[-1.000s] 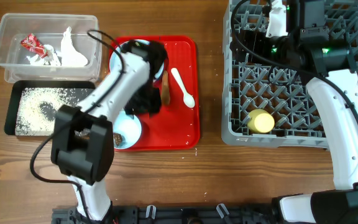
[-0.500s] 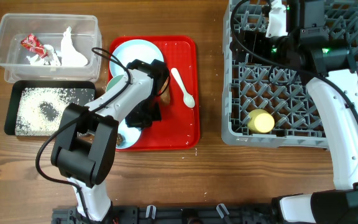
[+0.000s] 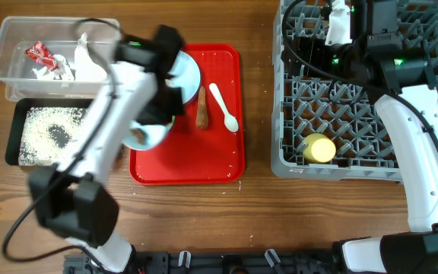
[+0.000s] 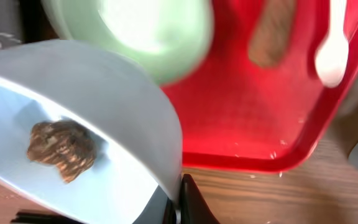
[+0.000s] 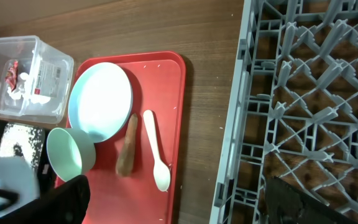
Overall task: Sort waste into correct bins and load items into the dishwasher rack
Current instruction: 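Tip the blue bowl over the black tray to dump the scrap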
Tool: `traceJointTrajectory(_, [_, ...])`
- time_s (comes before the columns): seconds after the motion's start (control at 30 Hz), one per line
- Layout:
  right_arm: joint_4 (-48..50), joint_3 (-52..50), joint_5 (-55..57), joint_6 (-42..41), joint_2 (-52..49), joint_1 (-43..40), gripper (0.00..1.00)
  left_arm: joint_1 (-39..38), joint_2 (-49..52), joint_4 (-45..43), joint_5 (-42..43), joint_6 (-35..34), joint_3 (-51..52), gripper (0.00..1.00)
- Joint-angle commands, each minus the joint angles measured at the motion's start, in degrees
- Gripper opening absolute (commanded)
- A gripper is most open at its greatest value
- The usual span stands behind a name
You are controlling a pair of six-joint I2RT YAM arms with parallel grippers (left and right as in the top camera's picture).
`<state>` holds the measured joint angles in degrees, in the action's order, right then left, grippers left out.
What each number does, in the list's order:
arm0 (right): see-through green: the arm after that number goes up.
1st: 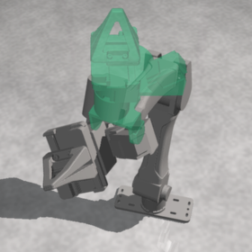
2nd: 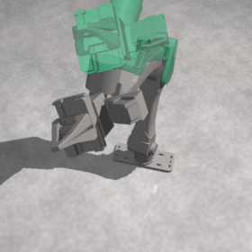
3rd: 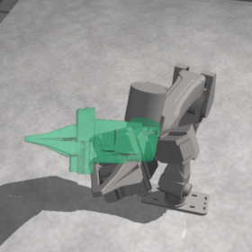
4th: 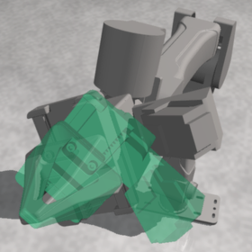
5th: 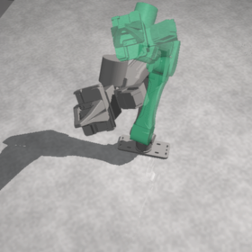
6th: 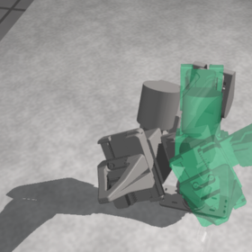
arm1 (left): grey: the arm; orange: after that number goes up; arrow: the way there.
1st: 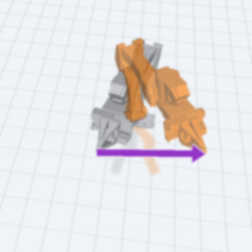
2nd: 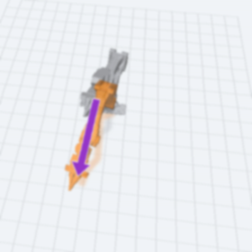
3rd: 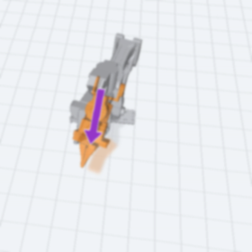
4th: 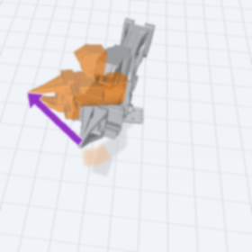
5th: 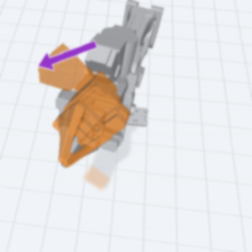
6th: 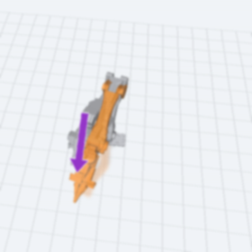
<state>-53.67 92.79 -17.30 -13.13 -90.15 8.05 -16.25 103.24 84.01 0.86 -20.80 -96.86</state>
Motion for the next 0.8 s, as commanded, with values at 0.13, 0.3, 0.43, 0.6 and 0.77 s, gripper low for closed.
traceJointTrajectory(0.13, [0.0,0.6,1.0,1.0,-0.7,0.0,0.91,27.3,-2.9,-5.4,28.8,24.4,-0.8,0.04])
traceJointTrajectory(0.3, [0.1,0.6,0.9,1.0,-0.7,0.0,0.91,43.9,-1.3,-6.3,46.2,36.0,-0.6,0.04])
traceJointTrajectory(0.43, [0.1,0.6,0.9,0.9,-0.7,0.0,0.91,53.2,2.6,-6.2,55.7,41.6,-0.5,0.04])
traceJointTrajectory(0.6, [0.0,0.6,0.9,0.9,-0.7,0.0,0.91,59.3,10.9,-2.2,67.0,42.5,0.5,0.04])
traceJointTrajectory(0.77, [0.1,0.6,0.9,0.9,-0.7,0.0,0.91,61.6,16.8,1.7,71.9,42.5,0.6,0.04])
